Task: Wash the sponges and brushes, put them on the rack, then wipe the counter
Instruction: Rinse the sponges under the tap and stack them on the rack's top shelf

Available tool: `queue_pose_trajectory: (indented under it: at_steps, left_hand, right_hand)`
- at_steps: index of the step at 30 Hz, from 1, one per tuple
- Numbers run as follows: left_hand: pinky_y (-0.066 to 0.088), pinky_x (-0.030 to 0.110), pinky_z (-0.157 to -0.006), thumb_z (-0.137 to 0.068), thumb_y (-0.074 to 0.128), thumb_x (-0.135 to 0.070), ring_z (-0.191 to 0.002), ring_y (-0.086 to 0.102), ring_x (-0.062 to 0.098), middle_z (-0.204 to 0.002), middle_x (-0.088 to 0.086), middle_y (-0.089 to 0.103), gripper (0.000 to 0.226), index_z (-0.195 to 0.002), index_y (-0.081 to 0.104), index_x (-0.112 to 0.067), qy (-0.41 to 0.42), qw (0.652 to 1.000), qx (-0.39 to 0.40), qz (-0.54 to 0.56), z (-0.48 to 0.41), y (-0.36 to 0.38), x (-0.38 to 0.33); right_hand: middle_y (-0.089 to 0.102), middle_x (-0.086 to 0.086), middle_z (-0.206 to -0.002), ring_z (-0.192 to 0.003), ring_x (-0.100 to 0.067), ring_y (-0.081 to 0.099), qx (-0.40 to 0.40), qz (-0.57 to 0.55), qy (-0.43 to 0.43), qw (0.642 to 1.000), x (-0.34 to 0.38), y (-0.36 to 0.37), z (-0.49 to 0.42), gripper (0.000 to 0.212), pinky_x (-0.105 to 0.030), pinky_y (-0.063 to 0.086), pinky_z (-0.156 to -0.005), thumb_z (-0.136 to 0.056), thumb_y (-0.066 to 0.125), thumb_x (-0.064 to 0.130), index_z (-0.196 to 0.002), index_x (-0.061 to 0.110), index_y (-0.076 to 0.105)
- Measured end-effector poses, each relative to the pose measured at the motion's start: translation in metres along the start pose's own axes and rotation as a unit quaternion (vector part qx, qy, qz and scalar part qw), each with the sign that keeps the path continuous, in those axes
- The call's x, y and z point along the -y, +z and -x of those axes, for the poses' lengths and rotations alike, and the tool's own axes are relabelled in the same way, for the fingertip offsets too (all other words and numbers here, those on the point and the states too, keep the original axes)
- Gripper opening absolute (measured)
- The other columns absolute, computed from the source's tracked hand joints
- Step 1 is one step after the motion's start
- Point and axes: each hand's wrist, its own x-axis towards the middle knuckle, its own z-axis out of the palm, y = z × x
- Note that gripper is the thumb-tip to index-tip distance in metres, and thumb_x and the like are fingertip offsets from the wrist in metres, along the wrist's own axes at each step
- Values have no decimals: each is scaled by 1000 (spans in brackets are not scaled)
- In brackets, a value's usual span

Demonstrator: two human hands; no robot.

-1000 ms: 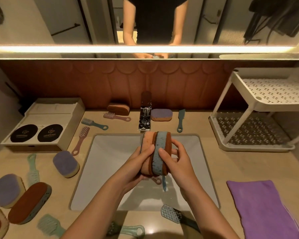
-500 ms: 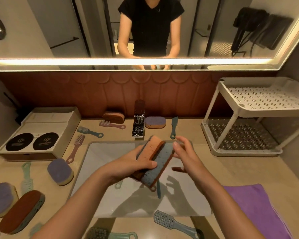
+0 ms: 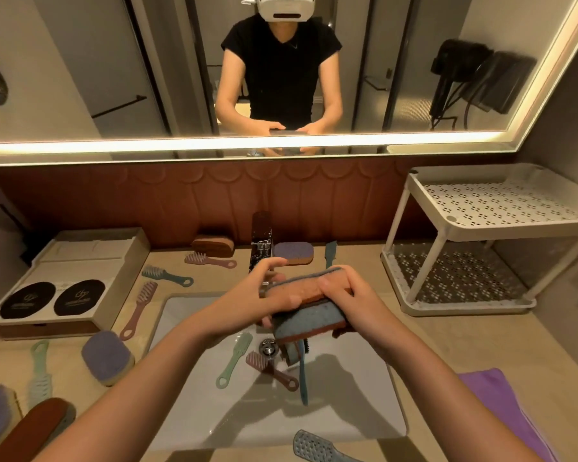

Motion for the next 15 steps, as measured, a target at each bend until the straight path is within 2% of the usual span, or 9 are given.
queue_pose_trajectory:
  at_steps: [3,6,8,10,13,15]
  left_hand:
    - [46,10,-83,-71,58,-58,-114,42,-10,-132,-16,36,67,-128,26,-47,88,991,-81,-57,-2,6,0]
    - [32,3,-95,-72,61,-59,-120,29,-20,-131,-29,29,72,-130,20,-51,170,969,-102,-149,-8,11,-9]
    - [28,9,-101,-70,62,-62,-123,29,-11,-131,-26,26,84,-136,14,-46,205,950,-105,-210,-19,12,-19]
    - [30,16,-103,-75,65,-56,-123,29,-3,-129,-24,20,90,-143,9,-36,218,935,-128,-249,-30,13,-28]
    - [34,25,-105,-81,60,-49,-123,33,7,-132,-14,22,83,-144,9,-29,225,924,-137,-278,-47,11,-44]
    - [37,30,-106,-83,59,-46,-123,36,11,-133,-11,24,80,-143,10,-29,213,932,-117,-269,-61,7,-57]
  right_hand:
    - [60,-7,-100,-80,-15,62,-22,-17,30,999,5,-13,-9,30,-21,48,-51,-93,47,44,-114,23,49]
    - [62,-9,-104,-85,-18,62,-28,-53,42,997,15,-22,-19,36,-21,47,-49,-91,47,48,-116,23,50]
    - [62,-10,-105,-86,-18,62,-26,-82,53,995,24,-27,-26,38,-21,47,-47,-91,47,48,-119,22,51]
    - [62,-10,-102,-84,-18,62,-24,-113,74,991,33,-32,-32,39,-21,48,-46,-91,48,48,-119,21,52]
    - [62,-10,-102,-85,-20,62,-10,-155,118,981,48,-46,-39,37,-23,53,-48,-91,49,45,-118,20,54]
    - [63,-8,-104,-93,-22,63,9,-167,128,978,59,-64,-41,29,-26,58,-57,-92,48,43,-109,23,57]
